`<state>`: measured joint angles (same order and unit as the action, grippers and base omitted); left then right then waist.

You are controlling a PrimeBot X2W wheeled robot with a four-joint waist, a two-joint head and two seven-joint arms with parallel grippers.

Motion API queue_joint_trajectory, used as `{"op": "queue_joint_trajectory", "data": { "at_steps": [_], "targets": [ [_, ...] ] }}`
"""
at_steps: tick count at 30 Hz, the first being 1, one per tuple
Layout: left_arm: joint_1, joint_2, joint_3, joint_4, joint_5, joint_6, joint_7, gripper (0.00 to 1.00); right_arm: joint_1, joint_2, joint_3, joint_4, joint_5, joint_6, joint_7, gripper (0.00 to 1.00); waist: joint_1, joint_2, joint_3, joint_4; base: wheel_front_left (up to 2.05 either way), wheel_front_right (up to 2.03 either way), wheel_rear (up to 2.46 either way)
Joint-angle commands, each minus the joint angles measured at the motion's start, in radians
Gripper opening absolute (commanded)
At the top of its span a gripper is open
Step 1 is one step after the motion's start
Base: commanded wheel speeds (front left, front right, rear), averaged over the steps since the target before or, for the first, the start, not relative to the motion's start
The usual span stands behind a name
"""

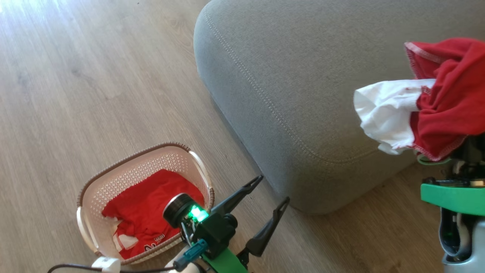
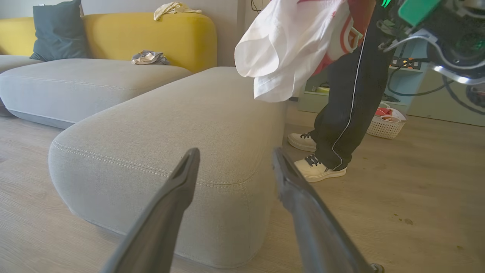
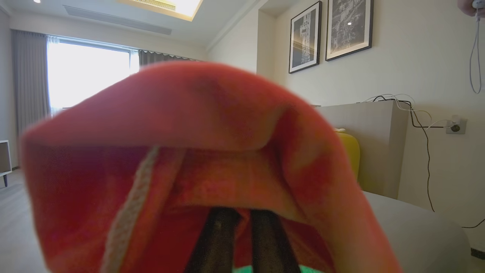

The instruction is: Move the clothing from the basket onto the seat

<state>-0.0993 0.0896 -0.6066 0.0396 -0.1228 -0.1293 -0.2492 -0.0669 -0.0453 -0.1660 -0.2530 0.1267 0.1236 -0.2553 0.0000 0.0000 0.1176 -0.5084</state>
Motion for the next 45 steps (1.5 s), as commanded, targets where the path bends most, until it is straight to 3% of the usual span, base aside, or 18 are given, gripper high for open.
{"op": "queue_joint_trajectory", "data": {
  "at_steps": [1,12,25,34,42,45],
  "targets": [
    [-0.02,-0.009,0.025,-0.035,0.004,-0.001,-0.013,1.0,-0.011,-0.005,0.015,-0.037,0.008,0.007,-0.006,0.0,0.0,0.0,0.0,0.0,0.0,0.0,0.0],
    [-0.021,0.013,0.02,-0.042,0.01,-0.001,-0.013,1.0,-0.045,-0.005,-0.053,-0.025,-0.006,0.007,-0.006,0.0,0.0,0.0,0.042,0.013,0.0,0.0,0.0],
    [-0.071,0.156,-0.005,-0.073,0.036,-0.001,-0.013,1.0,-0.322,-0.013,-0.235,0.07,0.029,0.007,-0.006,0.0,0.0,0.0,0.233,0.019,0.0,0.0,0.0],
    [-0.122,0.274,-0.012,-0.132,0.034,-0.001,-0.013,1.0,-0.588,-0.11,-0.337,0.248,0.069,0.007,-0.006,0.0,0.0,0.0,0.386,0.036,0.0,0.0,0.0],
    [-0.156,0.335,0.005,-0.178,0.031,0.0,-0.013,1.0,-0.823,-0.201,-0.379,0.49,0.122,0.007,-0.006,0.0,0.0,0.0,0.484,0.062,0.0,0.0,0.0],
    [-0.166,0.35,0.014,-0.195,0.031,0.0,-0.013,1.0,-0.876,-0.271,-0.344,0.582,0.051,0.007,-0.006,0.0,0.0,0.0,0.512,0.076,0.0,0.0,0.0]
  ]
}}
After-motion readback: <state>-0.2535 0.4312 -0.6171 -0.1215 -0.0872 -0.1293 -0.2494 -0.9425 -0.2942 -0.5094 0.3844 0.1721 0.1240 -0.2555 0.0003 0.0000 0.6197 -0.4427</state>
